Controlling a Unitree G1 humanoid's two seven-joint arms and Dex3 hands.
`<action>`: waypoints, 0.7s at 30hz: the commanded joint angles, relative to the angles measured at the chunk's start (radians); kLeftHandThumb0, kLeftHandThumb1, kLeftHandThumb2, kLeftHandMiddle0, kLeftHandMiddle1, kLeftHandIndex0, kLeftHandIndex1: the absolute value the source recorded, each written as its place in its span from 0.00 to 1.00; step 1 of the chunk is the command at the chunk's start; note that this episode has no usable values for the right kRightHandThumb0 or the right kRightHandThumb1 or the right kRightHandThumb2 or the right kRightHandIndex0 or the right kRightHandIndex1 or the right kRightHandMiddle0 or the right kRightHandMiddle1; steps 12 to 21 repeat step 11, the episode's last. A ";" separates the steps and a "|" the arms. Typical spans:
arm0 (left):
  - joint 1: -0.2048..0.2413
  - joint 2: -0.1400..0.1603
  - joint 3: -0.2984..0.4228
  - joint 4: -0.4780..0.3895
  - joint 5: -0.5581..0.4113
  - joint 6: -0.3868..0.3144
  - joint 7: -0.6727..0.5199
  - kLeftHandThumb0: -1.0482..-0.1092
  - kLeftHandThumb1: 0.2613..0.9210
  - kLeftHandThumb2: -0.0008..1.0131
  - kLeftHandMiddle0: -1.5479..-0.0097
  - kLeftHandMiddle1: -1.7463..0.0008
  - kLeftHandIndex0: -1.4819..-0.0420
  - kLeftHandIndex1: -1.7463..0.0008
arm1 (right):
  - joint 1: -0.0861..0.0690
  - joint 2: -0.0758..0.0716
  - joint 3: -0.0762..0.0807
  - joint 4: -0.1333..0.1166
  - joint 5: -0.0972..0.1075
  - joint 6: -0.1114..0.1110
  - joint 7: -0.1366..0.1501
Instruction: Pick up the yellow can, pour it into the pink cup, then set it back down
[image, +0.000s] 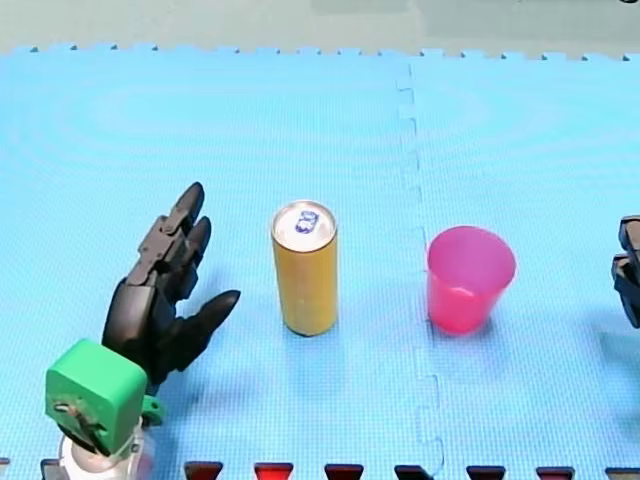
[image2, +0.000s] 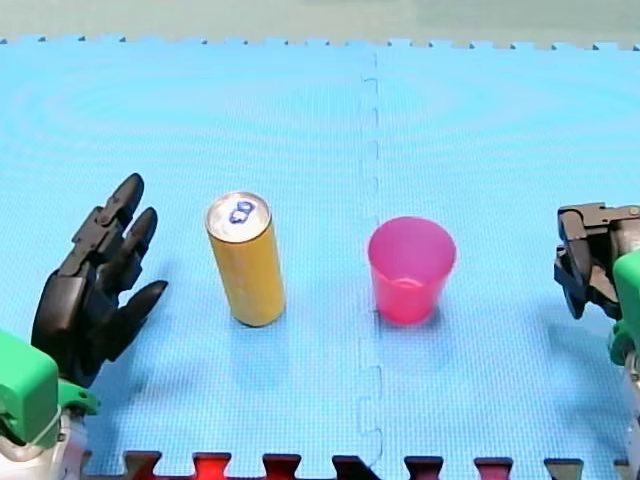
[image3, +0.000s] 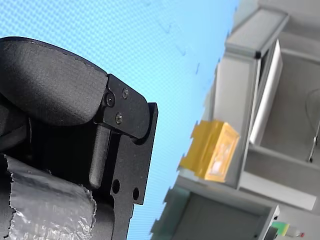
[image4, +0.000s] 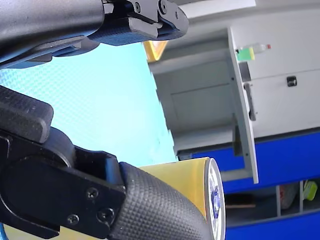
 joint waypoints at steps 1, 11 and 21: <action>-0.005 0.007 -0.003 0.003 0.003 0.004 0.006 0.00 1.00 0.01 0.85 1.00 0.88 1.00 | -0.007 -0.006 -0.001 0.002 0.003 -0.003 -0.002; -0.010 0.010 -0.006 0.013 0.006 0.011 0.007 0.00 1.00 0.01 0.85 1.00 0.87 1.00 | -0.010 -0.007 0.000 0.007 0.001 -0.006 -0.003; -0.010 0.010 -0.006 0.013 0.006 0.011 0.007 0.00 1.00 0.01 0.85 1.00 0.87 1.00 | -0.010 -0.007 0.000 0.007 0.001 -0.006 -0.003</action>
